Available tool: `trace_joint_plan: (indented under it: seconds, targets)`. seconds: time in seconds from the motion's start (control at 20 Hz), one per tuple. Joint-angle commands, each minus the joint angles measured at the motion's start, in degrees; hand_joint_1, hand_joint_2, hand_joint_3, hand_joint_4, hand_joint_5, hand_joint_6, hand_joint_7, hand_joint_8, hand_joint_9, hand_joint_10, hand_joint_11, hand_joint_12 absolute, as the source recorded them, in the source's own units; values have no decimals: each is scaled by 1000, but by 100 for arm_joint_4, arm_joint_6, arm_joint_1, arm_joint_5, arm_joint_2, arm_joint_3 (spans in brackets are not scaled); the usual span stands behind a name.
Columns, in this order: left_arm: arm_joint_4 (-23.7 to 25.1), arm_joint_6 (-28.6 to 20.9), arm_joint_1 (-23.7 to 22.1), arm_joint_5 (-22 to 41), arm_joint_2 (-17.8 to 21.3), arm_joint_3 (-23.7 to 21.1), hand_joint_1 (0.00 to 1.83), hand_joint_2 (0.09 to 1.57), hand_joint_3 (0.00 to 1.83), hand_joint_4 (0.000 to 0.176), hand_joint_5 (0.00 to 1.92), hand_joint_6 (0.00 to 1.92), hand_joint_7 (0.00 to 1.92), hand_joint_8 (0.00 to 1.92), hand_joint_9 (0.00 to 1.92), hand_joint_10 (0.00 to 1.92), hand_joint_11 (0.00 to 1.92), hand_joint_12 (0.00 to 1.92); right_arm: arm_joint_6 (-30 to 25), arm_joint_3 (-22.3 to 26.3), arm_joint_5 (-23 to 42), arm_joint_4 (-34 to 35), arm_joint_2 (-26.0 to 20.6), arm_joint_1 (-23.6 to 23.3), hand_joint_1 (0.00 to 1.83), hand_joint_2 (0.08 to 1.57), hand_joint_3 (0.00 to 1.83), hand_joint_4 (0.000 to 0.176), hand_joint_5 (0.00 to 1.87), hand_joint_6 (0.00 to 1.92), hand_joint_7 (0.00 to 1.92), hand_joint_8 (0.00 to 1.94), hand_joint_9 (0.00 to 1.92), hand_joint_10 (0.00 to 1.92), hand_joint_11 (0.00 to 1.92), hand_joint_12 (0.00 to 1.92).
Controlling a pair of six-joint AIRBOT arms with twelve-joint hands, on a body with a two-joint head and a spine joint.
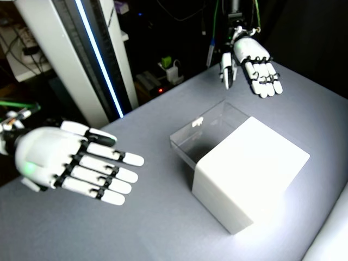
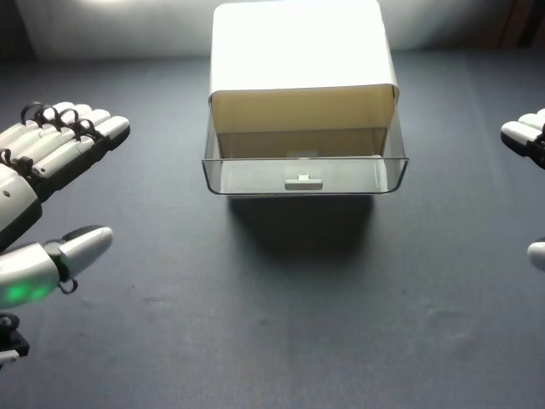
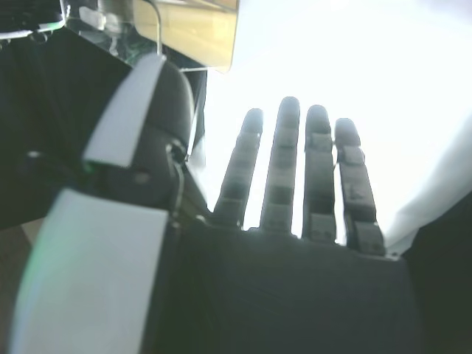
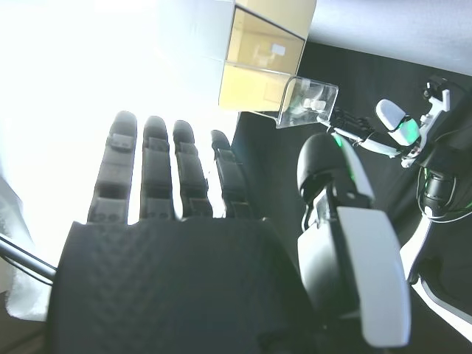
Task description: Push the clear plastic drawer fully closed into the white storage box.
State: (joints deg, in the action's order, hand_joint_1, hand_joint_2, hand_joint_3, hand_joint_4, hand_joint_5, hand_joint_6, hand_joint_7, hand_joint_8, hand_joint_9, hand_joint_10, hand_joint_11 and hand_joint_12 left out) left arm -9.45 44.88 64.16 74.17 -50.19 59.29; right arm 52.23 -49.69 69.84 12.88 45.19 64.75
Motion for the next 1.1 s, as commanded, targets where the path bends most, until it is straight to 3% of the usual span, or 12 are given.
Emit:
trace_joint_plan:
  seconds: [0.0, 0.2, 0.3, 0.45, 0.55, 0.65, 0.7, 0.95, 1.05]
  targets:
    - [-68, -39, -30, 740, 19, 17, 174, 1415, 16, 0, 0, 0, 0, 0, 0, 0, 0, 0, -13, -24, 675, 22, -10, -44, 262, 1394, 22, 0, 0, 0, 0, 0, 0, 0, 0, 0]
    - [-90, -39, -19, 751, 21, 17, 198, 1414, 3, 0, 0, 0, 0, 0, 0, 0, 0, 0, -16, -18, 663, -33, -9, -43, 176, 1389, 7, 0, 0, 0, 0, 0, 0, 0, 0, 0]
    - [-132, -39, 22, 790, 28, 15, 205, 1420, 3, 0, 0, 0, 0, 0, 0, 0, 0, 0, -91, 2, 607, -182, -10, -43, 249, 1405, 7, 0, 0, 0, 0, 0, 0, 0, 0, 0]
    - [-195, -38, 46, 836, 36, 11, 474, 1470, 5, 0, 0, 0, 0, 0, 0, 0, 0, 0, -390, -16, 517, -479, -13, -43, 318, 1420, 5, 0, 0, 0, 0, 0, 0, 0, 0, 0]
    - [-195, -38, 46, 836, 36, 11, 519, 1485, 5, 0, 0, 0, 0, 0, 0, 0, 0, 0, -390, -16, 517, -479, -13, -43, 309, 1420, 2, 0, 0, 0, 0, 0, 13, 5, 64, 30]
    - [-221, -37, 48, 848, 36, 11, 592, 1478, 0, 0, 0, 0, 0, 0, 0, 0, 0, 0, -638, -19, 458, -740, -6, -47, 280, 1432, 0, 0, 0, 0, 0, 0, 42, 8, 2, 495]
    - [-244, -37, 53, 868, 36, 9, 664, 1471, 0, 0, 0, 0, 0, 0, 0, 0, 0, 0, -832, -31, 422, -923, 41, -52, 252, 1437, 0, 0, 0, 0, 0, 0, 61, 13, 0, 591]
    - [-378, -34, 152, 1026, 59, -11, 644, 1464, 0, 0, 0, 0, 0, 0, 0, 0, 0, 0, -1238, -111, 132, -1562, 308, -328, 294, 1392, 0, 0, 61, 9, 72, 3, 165, 18, 0, 936]
    - [-452, -32, 203, 1107, 71, -26, 632, 1472, 2, 0, 0, 0, 0, 0, 0, 0, 0, 0, -1467, -198, -5, -1814, 460, -471, 356, 1405, 0, 0, 92, 11, 83, 3, 181, 18, 0, 957]
